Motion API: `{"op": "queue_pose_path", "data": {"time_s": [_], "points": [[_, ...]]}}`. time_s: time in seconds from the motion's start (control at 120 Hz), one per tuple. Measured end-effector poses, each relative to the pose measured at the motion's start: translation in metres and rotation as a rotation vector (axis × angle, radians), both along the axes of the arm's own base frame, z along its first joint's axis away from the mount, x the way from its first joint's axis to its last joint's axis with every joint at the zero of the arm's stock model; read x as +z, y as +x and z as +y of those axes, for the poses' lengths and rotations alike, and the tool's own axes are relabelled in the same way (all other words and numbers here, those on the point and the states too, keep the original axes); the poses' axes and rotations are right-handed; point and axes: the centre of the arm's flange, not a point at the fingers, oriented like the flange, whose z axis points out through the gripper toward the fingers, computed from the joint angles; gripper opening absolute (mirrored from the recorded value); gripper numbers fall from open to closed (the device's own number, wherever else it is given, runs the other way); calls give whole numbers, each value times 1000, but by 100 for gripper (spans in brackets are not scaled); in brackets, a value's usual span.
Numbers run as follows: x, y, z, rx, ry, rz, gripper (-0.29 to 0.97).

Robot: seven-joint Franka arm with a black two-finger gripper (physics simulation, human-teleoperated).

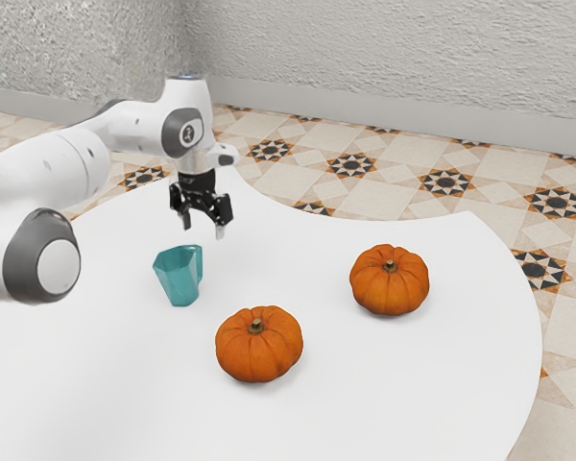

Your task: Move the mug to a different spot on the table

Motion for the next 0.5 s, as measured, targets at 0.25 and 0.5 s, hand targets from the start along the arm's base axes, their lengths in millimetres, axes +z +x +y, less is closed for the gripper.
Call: {"op": "queue_pose_path", "data": {"time_s": [0.25,0.5], "points": [[-28,5,12,6,-12,-11,68],[-57,4,10,-4,-13,30,57]]}}
